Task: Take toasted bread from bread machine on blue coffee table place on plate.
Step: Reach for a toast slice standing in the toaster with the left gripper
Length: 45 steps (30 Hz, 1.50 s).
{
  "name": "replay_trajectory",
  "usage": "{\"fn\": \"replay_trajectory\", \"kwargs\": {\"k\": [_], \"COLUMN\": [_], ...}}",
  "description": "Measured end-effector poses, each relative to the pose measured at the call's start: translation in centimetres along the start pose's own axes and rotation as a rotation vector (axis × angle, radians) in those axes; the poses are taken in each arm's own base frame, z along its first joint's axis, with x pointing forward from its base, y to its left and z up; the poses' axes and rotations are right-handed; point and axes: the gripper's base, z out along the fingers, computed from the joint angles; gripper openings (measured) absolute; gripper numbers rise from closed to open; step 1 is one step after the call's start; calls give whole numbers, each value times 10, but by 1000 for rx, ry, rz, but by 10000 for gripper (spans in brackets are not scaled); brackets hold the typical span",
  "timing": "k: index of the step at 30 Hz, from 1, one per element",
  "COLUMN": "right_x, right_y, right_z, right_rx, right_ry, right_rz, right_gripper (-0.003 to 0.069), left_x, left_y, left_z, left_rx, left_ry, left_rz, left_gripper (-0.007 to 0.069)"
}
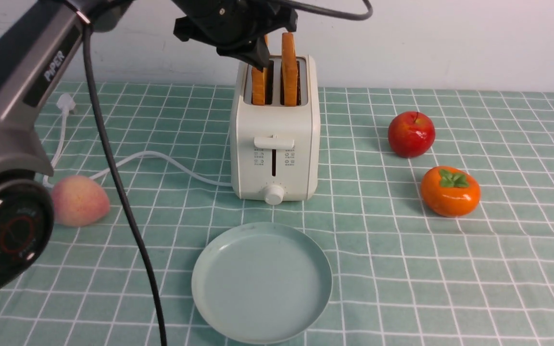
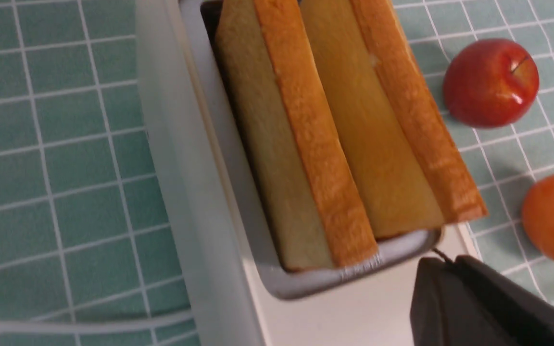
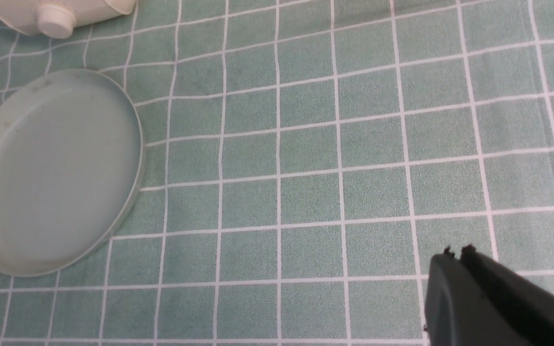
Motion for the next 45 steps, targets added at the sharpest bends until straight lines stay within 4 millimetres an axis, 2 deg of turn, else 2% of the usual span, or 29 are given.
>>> {"fn": "replay_trajectory", "kwargs": {"k": [2,4,10,12,15,18,19,21,22,23,24,25,27,29,30,33,36,37,39,40,43,45], "right_x": [0,0,0,0,0,0,0,0,0,0,0,0,0,0,0,0,0,0,-1,-1,-2,-2], "right_y": [0,0,0,0,0,1,1,2,3,3,3,4,4,4,4,4,5,5,5,5,5,5], "right_z": [0,0,0,0,0,0,0,0,0,0,0,0,0,0,0,0,0,0,0,0,0,0], "right_rx": [0,0,0,0,-3,-9,-15,-23,-28,-34,-35,-40,-42,-44,-44,-48,-51,-51,-51,-51,-51,-52], "right_ry": [0,-2,-4,-4,-4,-3,-3,-3,-3,-3,-3,-2,-2,-2,-2,0,-4,-4,-10,-14,-19,-19], "right_rz": [0,0,0,0,3,9,15,23,29,35,36,40,43,45,45,49,52,52,53,53,53,54], "right_gripper": [21,25,34,34,36,39,41,43,45,47,48,50,52,55,55,61,66,67,71,72,75,77], "left_x": [-1,-3,-8,-8,-5,-1,2,5,6,7,7,7,7,5,4,-11,-24,-24,-23,-21,-11,2], "left_y": [2,6,12,12,14,16,19,20,22,25,25,27,27,24,24,10,-11,-12,-23,-27,-30,-28], "left_z": [5,10,10,11,23,33,42,46,48,48,48,44,38,21,19,-44,-132,-137,-193,-208,-224,-215], "left_rx": [-10,-43,-108,-111,-101,-96,-100,-108,-122,-151,-151,-182,-209,-231,-232,-230,-177,-174,-137,-125,-107,-100], "left_ry": [-16,-47,-96,-106,-92,-71,-53,-38,-32,-26,-24,-23,-18,-7,-6,-88,-249,-257,-340,-359,-339,-250], "left_rz": [4,15,33,36,19,8,-1,-16,-50,-85,-92,-127,-142,-153,-152,-142,-130,-128,-89,-66,-30,-33], "left_gripper": [84,203,444,471,498,492,471,441,391,307,292,145,73,83,85,91,91,91,91,91,91,91]}}
